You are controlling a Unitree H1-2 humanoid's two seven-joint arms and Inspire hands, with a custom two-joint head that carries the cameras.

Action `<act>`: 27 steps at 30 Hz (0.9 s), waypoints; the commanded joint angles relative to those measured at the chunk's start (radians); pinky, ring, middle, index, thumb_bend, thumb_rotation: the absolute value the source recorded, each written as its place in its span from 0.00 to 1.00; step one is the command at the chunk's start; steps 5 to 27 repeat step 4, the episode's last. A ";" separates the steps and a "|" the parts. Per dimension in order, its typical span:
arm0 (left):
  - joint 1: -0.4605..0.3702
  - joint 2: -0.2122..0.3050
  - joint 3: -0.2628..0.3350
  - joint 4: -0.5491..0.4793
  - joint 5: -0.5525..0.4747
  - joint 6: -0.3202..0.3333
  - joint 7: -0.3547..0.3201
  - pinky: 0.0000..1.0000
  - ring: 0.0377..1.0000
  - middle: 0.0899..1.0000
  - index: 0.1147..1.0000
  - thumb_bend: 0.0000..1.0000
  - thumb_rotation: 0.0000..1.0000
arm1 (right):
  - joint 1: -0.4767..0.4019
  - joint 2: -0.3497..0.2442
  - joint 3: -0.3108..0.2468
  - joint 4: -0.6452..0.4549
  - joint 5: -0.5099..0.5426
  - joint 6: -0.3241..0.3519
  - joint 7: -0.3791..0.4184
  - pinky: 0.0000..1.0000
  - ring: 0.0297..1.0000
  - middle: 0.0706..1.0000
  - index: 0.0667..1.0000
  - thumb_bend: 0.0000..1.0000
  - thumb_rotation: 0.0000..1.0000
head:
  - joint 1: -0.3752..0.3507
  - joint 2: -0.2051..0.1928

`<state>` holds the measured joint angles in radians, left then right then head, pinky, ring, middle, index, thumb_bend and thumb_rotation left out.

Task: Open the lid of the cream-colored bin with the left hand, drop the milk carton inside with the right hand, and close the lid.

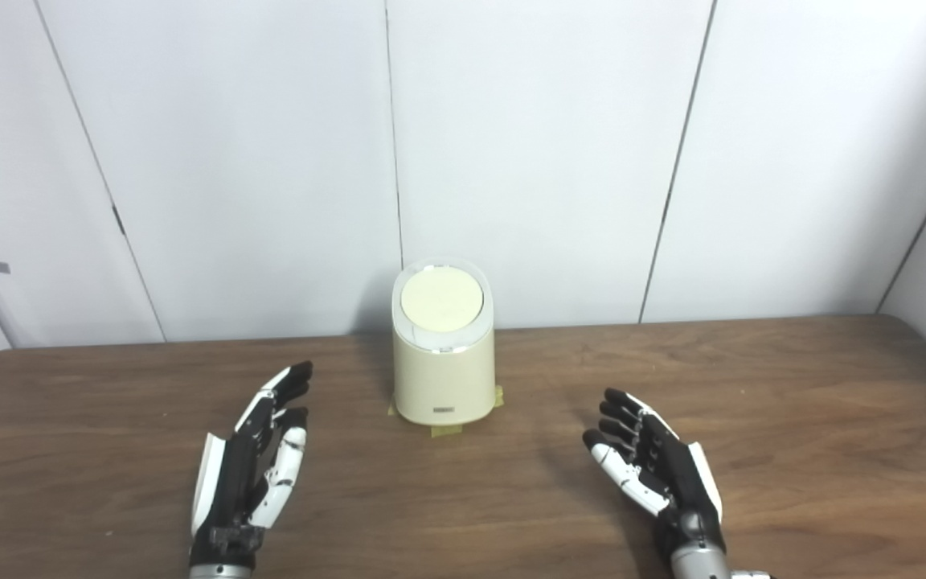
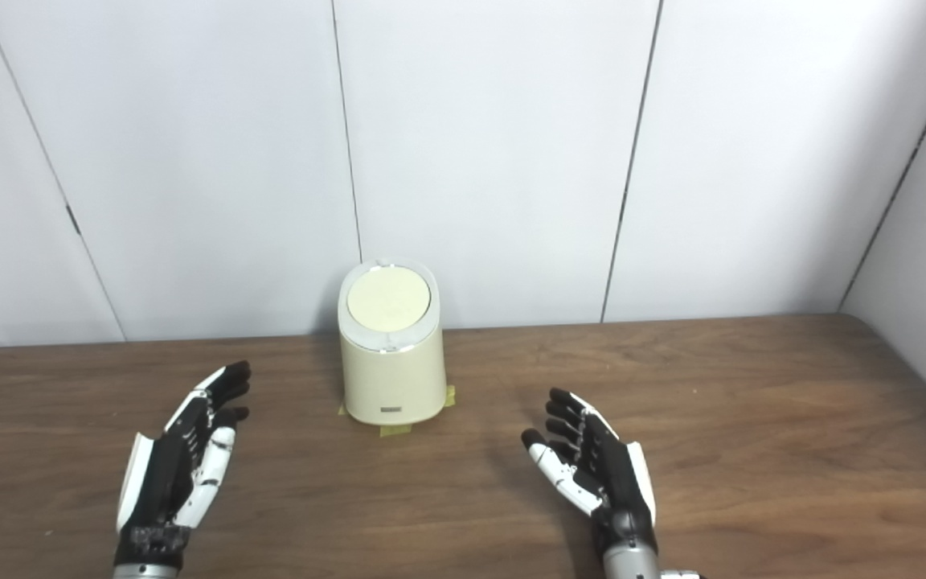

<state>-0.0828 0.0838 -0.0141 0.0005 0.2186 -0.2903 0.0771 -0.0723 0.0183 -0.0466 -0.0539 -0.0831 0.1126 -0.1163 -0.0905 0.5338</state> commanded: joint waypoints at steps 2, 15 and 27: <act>0.036 -0.028 -0.008 0.032 -0.028 0.005 0.000 0.78 0.85 0.86 0.84 0.18 0.72 | -0.018 -0.004 -0.003 -0.037 0.008 -0.037 0.003 0.72 0.78 0.79 0.77 0.24 0.27 | -0.002 0.003; 0.038 -0.031 -0.006 0.034 -0.038 0.016 0.002 0.77 0.84 0.85 0.83 0.17 0.73 | -0.014 -0.008 0.000 -0.040 -0.002 -0.039 0.003 0.72 0.78 0.79 0.77 0.24 0.27 | -0.003 0.003; 0.038 -0.031 -0.006 0.034 -0.038 0.016 0.002 0.77 0.84 0.85 0.83 0.17 0.73 | -0.014 -0.008 0.000 -0.040 -0.002 -0.039 0.003 0.72 0.78 0.79 0.77 0.24 0.27 | -0.003 0.003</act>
